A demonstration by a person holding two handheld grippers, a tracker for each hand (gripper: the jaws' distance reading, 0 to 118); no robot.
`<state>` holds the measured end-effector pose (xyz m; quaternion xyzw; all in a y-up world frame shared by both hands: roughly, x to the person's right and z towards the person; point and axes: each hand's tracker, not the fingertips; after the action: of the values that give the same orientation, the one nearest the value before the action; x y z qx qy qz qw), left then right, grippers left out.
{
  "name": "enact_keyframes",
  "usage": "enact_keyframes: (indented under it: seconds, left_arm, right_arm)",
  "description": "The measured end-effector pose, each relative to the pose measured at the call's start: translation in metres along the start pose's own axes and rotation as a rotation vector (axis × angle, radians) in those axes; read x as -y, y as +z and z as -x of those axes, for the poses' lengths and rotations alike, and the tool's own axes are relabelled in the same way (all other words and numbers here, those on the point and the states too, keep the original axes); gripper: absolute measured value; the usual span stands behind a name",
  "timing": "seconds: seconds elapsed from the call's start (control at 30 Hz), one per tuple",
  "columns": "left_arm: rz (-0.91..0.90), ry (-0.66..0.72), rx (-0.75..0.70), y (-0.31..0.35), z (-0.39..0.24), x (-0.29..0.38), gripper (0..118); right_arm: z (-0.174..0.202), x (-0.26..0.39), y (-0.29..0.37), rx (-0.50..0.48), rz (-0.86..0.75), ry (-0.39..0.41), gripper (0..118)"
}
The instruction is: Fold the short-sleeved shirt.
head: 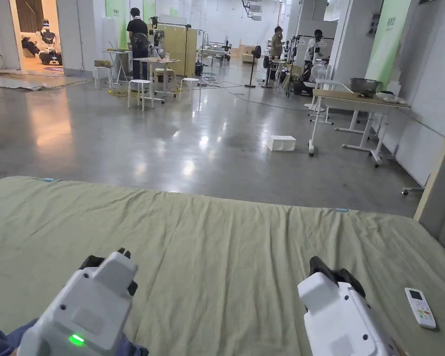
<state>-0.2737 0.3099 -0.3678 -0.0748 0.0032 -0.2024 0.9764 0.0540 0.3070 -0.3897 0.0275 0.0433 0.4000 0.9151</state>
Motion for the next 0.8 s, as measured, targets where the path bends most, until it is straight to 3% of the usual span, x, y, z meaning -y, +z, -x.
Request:
enact_keyframes:
  seconds: [0.1,0.17,0.2,0.3,0.4,0.53,0.67,0.8]
  left_arm:
    - [-0.062,0.400,-0.016,0.008,0.014,0.000,4]
    - [-0.086,0.580,-0.013,0.012,0.020,0.004,4]
    - [-0.092,0.643,-0.011,0.012,0.021,0.005,4]
    - [-0.103,0.723,-0.020,0.017,0.018,0.005,4]
    - [-0.105,0.690,-0.024,0.028,0.011,-0.006,4]
    - [-0.066,0.598,0.024,0.027,0.019,0.002,4]
    - [0.081,0.485,0.036,0.046,0.026,0.014,4]
    - [0.283,0.600,0.017,0.044,0.060,0.067,4]
  right_arm:
    - [-0.018,0.000,0.000,0.009,0.051,-0.497,0]
    - [-0.019,0.011,-0.004,0.039,0.166,-0.772,0]
    - [-0.016,0.015,-0.004,0.045,0.225,-0.862,0]
    - [-0.007,0.011,0.000,0.073,0.175,-0.806,0]
    - [-0.004,0.004,0.005,0.098,0.102,-0.736,0]
    - [-0.001,-0.001,0.009,0.072,0.111,-0.722,0]
    - [0.006,-0.003,0.012,0.037,0.108,-0.685,0]
    - [0.019,0.000,0.010,-0.003,0.116,-0.654,0]
